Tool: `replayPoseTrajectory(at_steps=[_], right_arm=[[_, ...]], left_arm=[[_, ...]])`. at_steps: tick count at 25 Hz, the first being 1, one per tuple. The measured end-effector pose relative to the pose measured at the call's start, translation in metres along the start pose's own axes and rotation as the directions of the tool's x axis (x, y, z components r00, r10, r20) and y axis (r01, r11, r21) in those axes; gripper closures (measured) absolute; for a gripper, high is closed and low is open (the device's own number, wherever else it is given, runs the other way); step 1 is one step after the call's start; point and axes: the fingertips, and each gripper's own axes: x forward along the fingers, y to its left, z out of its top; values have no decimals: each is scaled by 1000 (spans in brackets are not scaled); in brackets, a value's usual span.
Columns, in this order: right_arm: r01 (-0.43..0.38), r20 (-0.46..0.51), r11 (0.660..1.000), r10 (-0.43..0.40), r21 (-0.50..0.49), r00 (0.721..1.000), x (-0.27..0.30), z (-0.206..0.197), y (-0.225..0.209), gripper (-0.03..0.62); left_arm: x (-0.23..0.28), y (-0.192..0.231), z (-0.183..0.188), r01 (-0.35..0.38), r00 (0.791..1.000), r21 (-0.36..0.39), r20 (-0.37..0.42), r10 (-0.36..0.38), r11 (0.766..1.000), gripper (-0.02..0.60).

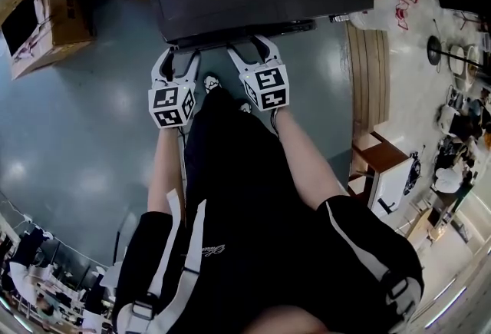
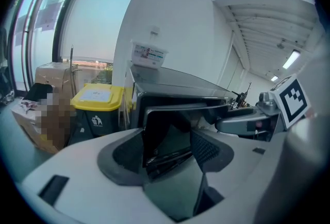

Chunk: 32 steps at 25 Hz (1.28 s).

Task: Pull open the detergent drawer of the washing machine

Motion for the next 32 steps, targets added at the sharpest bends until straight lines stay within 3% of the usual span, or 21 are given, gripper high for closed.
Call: replayPoseTrajectory(at_steps=[15,19,24,27,32], right_arm=[[-6,3,1000,6,-1,1000,-20,-19,8,339],[-36,8,999,36,-25,999,-23,-22,9,341],[-133,15,989,134,-63,991,-17,-20,16,247],[-123,16,989,124,-79,992,-13,-15,14,283],[-101,10,992,102,-81,995,-13,-14,15,287]], left_arm=[[-20,-14,-18,-25,999,8,21,25,1000,307],[-20,-17,-20,-4,1000,14,24,4,1000,307],[-17,-18,-19,56,998,9,17,-56,998,301],[-14,-19,-18,76,997,20,16,-77,997,298],[-15,-18,-17,65,998,7,26,-65,998,298]])
